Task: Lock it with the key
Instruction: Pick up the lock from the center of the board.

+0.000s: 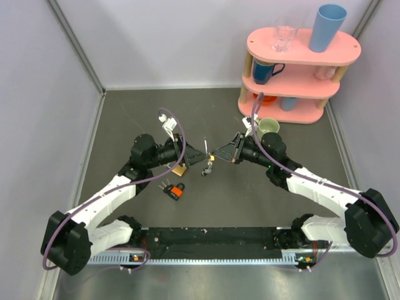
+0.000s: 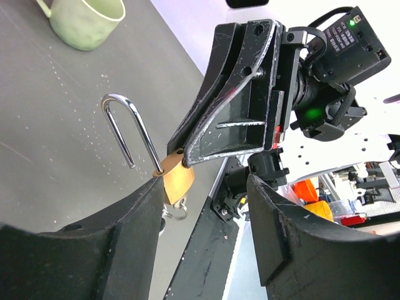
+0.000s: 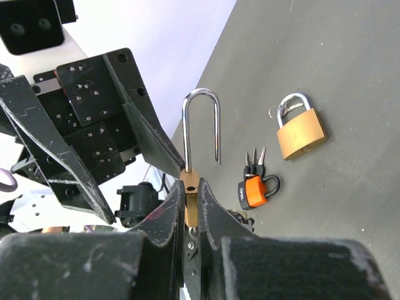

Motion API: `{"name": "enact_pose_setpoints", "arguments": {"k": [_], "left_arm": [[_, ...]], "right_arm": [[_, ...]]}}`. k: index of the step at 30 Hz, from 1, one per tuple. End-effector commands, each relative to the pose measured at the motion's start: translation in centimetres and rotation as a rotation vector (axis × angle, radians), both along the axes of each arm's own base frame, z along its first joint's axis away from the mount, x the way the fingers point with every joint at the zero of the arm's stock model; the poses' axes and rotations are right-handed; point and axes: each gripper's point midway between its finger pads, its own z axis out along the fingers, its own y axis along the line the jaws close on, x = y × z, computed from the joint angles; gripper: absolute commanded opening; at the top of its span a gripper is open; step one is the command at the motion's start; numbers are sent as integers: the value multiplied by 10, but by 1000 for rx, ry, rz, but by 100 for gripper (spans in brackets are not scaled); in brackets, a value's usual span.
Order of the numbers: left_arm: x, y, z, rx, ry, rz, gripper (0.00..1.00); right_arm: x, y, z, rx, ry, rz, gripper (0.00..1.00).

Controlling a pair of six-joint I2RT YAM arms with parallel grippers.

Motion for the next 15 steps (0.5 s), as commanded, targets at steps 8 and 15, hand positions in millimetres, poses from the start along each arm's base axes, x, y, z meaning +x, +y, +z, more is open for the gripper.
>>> {"name": "enact_pose_setpoints", "arguments": {"k": [8, 15], "left_arm": [[-1, -9, 9, -39, -40, -43, 54], [0, -8, 6, -12, -51, -32, 57]], "right_arm": [[-3, -6, 51, 134, -114, -17, 0], [-3, -9, 55, 131, -131, -35, 0]]}}
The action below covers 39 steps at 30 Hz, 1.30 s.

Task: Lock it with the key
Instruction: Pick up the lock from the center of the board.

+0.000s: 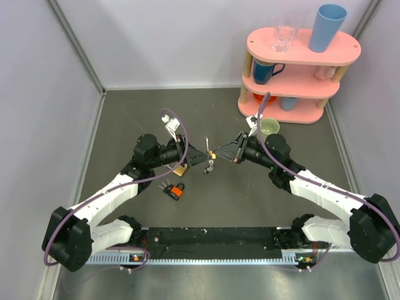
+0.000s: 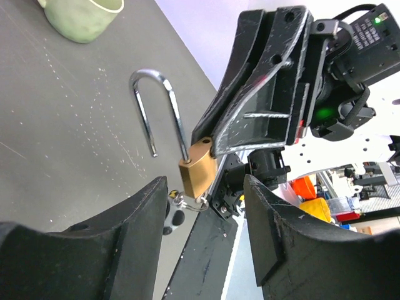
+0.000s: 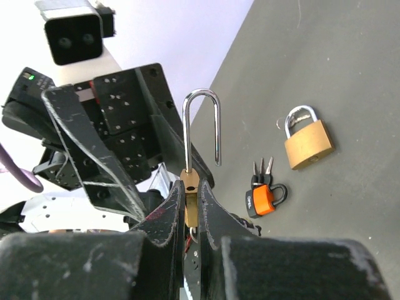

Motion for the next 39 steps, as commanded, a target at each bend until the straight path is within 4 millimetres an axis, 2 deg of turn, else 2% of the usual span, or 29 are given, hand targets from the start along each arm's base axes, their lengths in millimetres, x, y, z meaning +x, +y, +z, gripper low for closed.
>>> {"name": "enact_pose_setpoints", "arguments": {"k": [1, 4, 9, 13, 19, 30, 33, 36, 37, 39], "left_arm": [[-2, -4, 11, -13, -55, -26, 57], [-4, -5, 12, -20, -64, -38, 57], [-12, -10, 26, -80, -108, -91, 57], [-17, -20, 32, -84, -128, -148, 52], [-18, -29, 31, -94, -119, -162, 33], [-14, -28, 53, -148, -170, -135, 36], [-14, -28, 55, -161, -170, -137, 30], [-14, -28, 58, -171, -170, -131, 16], [-14, -28, 58, -171, -170, -129, 2], [-13, -27, 58, -173, -168, -120, 0]], "right_arm": [[-2, -3, 42, 95, -111, -9, 0], [-3, -3, 43, 101, -112, -9, 0], [-4, -2, 45, 111, -114, 5, 0], [-5, -1, 46, 123, -109, 11, 0], [-5, -1, 47, 124, -113, 11, 0], [-8, -2, 38, 128, -97, 18, 0], [-8, -2, 38, 129, -100, 18, 0], [-9, -1, 35, 126, -95, 24, 0], [-9, -1, 34, 125, -93, 25, 0], [-9, 0, 31, 121, -83, 31, 0]]}}
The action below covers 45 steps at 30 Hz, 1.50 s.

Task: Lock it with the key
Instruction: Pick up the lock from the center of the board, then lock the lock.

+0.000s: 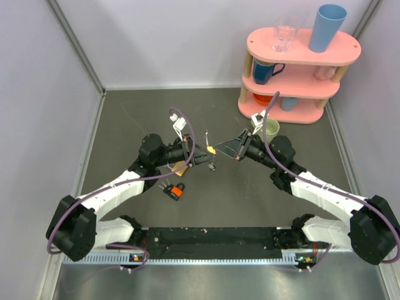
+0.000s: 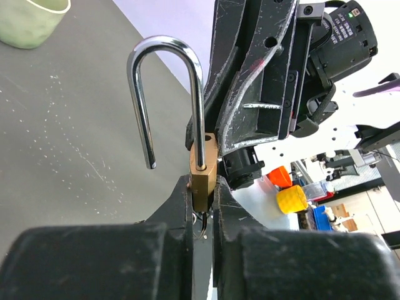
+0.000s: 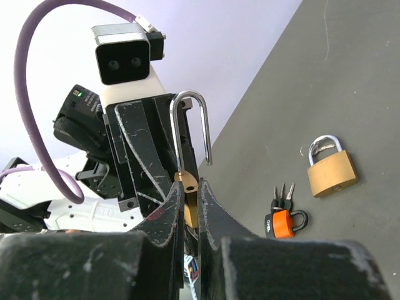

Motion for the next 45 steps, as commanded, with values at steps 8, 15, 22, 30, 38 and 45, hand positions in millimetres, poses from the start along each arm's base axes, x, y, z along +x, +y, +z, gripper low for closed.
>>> {"name": "enact_pose_setpoints", "arguments": {"k": [8, 15, 22, 30, 38, 45], "left_arm": [[3, 2, 40, -43, -157, 45, 0], [2, 10, 38, 30, -192, 73, 0], [-13, 14, 40, 78, -236, 10, 0], [-43, 13, 58, 37, -294, -155, 0], [-64, 13, 76, -31, -320, -273, 0], [-65, 12, 79, -48, -306, -286, 0]], "right_arm": [[-2, 4, -4, -8, 13, 22, 23], [7, -3, 12, -35, -36, -13, 64], [10, -18, 41, -13, -172, -15, 95], [-27, -3, 76, 42, -400, 244, 99], [-31, 7, 87, 90, -442, 342, 99], [-43, 12, 102, 173, -473, 442, 86]]}}
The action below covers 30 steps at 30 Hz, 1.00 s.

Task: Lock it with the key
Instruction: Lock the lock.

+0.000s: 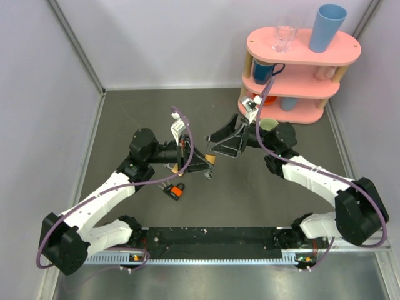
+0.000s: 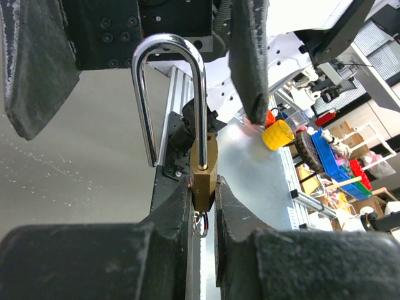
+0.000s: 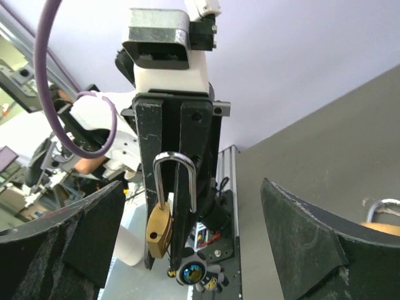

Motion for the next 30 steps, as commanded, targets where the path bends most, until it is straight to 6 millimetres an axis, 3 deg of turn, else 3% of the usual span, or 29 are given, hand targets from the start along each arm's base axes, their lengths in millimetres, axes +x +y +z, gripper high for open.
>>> {"name": "enact_pose_setpoints", "arguments": {"k": [1, 5, 6, 7, 9, 10, 13, 22, 30], "left_arm": [[-8, 0, 33, -81, -97, -42, 0], [-7, -1, 35, -90, -94, -50, 0], [-8, -1, 36, -91, -96, -51, 0], [-7, -1, 36, -91, -95, -50, 0], [-6, -1, 35, -90, -96, -43, 0], [-6, -1, 35, -88, -95, -43, 0], [-4, -1, 32, -78, -91, -31, 0], [15, 1, 20, -22, -115, 106, 0], [19, -2, 26, -34, -123, 103, 0]], "right_arm": [[-18, -1, 42, 106, -126, 99, 83], [-27, 6, 48, 128, -139, 148, 70], [-27, 9, 46, 123, -134, 156, 63], [-28, 11, 46, 123, -130, 159, 45], [-30, 11, 48, 127, -129, 161, 31], [-29, 11, 49, 128, -126, 153, 18], [-23, 10, 44, 103, -105, 101, 0], [14, -6, 26, -30, -34, -245, 0], [-2, -13, 33, 3, -80, -210, 0]]}}
